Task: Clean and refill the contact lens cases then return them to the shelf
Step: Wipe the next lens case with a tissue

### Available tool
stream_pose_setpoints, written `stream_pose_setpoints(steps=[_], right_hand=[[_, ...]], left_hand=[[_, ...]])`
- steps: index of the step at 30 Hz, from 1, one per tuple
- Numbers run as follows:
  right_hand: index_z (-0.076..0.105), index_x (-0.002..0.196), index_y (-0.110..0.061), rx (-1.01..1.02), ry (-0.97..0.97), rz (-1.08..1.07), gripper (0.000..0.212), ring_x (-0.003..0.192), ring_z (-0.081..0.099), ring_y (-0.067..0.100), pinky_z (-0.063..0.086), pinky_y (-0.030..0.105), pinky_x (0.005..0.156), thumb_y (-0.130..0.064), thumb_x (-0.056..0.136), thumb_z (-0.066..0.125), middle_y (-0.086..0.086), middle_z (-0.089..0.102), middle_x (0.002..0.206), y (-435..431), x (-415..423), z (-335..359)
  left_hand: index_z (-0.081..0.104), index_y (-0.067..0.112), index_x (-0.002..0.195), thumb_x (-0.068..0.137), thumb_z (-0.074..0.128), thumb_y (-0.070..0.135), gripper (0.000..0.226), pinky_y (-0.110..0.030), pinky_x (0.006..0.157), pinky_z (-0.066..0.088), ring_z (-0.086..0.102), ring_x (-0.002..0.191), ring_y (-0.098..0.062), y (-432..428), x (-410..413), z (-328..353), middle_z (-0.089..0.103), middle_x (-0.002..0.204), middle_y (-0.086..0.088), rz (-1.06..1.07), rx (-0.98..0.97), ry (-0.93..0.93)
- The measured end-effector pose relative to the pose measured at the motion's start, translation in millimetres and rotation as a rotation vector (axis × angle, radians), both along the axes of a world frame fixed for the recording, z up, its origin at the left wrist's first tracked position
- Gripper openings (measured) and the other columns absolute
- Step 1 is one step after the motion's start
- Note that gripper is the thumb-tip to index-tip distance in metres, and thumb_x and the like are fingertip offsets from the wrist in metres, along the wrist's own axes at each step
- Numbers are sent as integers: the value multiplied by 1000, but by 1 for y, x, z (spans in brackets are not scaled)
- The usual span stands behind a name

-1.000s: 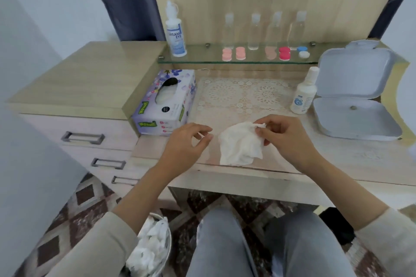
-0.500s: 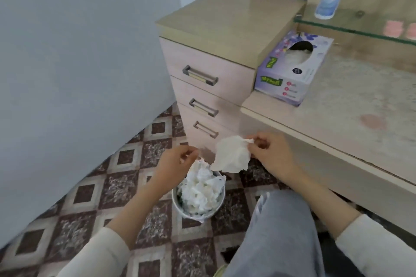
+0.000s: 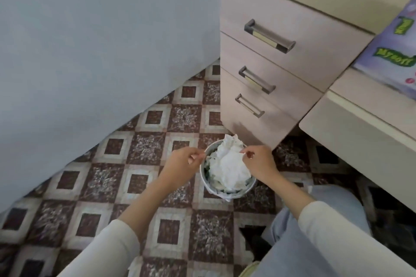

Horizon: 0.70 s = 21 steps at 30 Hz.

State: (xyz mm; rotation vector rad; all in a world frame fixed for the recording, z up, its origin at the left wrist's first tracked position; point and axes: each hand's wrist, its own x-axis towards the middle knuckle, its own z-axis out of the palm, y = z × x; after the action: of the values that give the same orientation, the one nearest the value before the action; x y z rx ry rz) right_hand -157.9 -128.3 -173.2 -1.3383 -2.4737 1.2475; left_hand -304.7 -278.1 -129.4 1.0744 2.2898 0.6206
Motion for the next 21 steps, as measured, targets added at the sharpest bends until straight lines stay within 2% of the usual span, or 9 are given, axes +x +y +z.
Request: stream_pose_setpoints(steps=[4, 9, 12, 13, 15, 17, 19, 21], right_hand=[[71, 96, -7, 0, -57, 13, 21, 78, 58, 19, 42, 21, 70, -5, 84, 54, 9, 70, 92, 2, -12, -16], [72, 92, -8, -15, -79, 8, 23, 84, 61, 28, 50, 32, 75, -2, 83, 52, 13, 69, 88, 5, -18, -28], [72, 94, -7, -48, -76, -16, 24, 79, 58, 23, 51, 35, 77, -1, 82, 51, 11, 68, 87, 7, -17, -35], [70, 99, -7, -77, -76, -24, 25, 82, 59, 22, 50, 34, 81, -2, 83, 52, 10, 68, 90, 8, -17, -36], [62, 115, -5, -142, -97, -19, 31, 101, 59, 22, 45, 29, 91, -6, 85, 55, 10, 65, 110, 8, -15, -38], [52, 128, -7, -183, -129, -2, 42, 118, 51, 22, 40, 29, 99, -10, 86, 57, 10, 56, 128, 9, -12, -40], [47, 133, -9, -188, -159, 1, 47, 123, 47, 24, 39, 34, 102, -13, 87, 56, 9, 50, 135, 11, -9, -41], [47, 133, -11, -197, -164, -6, 48, 118, 51, 25, 42, 34, 98, -15, 87, 56, 9, 50, 135, 14, -4, -42]], left_hand=[[65, 17, 108, 94, 48, 30, 25, -17, 68, 39, 54, 82, -6, 2, -4, -5, 66, 102, 2, 0, -31, -12], [64, 17, 108, 94, 48, 31, 26, -16, 67, 39, 55, 85, -6, 4, -8, -10, 65, 103, 4, 0, -46, -31], [64, 18, 108, 94, 48, 31, 25, -19, 70, 40, 54, 85, -6, 7, -7, -9, 63, 101, 6, -5, -54, -37], [64, 18, 108, 94, 47, 30, 25, -18, 69, 40, 54, 84, -6, 7, -7, -9, 62, 99, 7, -8, -55, -36], [65, 19, 106, 94, 48, 30, 23, -10, 63, 38, 53, 81, -3, 6, -6, -10, 60, 94, 10, -7, -46, -37], [65, 21, 105, 94, 49, 29, 22, -6, 61, 36, 52, 78, 0, 7, -5, -11, 58, 91, 12, -2, -41, -43], [65, 21, 104, 94, 49, 29, 21, -11, 62, 38, 53, 79, -1, 9, -5, -11, 58, 92, 13, -1, -42, -48], [64, 20, 106, 94, 49, 29, 22, -16, 66, 38, 53, 81, -4, 11, -4, -10, 58, 93, 12, -2, -48, -49]])
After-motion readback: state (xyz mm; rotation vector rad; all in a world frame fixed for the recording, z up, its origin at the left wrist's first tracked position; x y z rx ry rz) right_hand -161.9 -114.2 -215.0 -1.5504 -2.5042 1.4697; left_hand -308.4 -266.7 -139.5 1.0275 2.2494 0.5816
